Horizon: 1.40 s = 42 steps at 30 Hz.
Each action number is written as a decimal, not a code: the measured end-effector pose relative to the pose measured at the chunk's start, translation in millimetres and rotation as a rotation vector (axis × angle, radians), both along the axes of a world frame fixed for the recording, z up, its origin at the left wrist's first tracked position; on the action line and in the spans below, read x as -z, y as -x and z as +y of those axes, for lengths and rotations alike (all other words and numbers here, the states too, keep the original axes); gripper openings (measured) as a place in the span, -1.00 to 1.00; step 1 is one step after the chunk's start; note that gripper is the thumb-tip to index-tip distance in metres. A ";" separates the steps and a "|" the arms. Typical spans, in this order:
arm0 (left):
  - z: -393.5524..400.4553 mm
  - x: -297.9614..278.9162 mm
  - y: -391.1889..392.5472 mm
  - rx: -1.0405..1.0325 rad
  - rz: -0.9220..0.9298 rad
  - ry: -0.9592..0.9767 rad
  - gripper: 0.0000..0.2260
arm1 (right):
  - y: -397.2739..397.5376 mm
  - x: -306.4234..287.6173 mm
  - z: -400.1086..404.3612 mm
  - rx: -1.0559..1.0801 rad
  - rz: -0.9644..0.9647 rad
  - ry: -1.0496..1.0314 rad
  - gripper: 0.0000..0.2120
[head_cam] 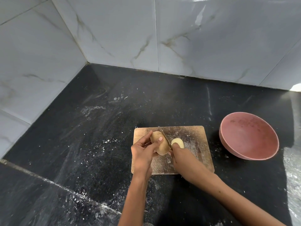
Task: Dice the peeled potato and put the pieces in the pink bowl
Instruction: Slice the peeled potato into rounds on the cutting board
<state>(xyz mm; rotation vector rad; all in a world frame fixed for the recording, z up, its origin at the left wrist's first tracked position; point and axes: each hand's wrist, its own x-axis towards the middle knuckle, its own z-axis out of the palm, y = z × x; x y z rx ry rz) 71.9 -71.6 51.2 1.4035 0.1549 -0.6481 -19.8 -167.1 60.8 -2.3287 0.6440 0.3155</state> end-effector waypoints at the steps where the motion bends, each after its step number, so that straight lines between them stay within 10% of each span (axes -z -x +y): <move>1: 0.2 0.1 0.5 -0.001 0.001 0.003 -0.59 | 3.1 0.0 1.8 0.005 0.016 0.007 -0.92; 29: 3.0 1.2 -2.2 0.053 -0.035 -0.004 -0.57 | 17.9 -5.9 9.1 -0.021 0.137 0.016 -0.86; 37: -12.8 14.8 11.5 0.225 -0.605 -0.386 -0.64 | 24.6 -5.9 16.1 0.095 -0.023 -0.004 -0.87; 42: -39.0 31.0 17.0 0.096 -0.626 -0.476 -0.60 | 30.3 -7.2 26.3 0.140 -0.112 0.004 -0.89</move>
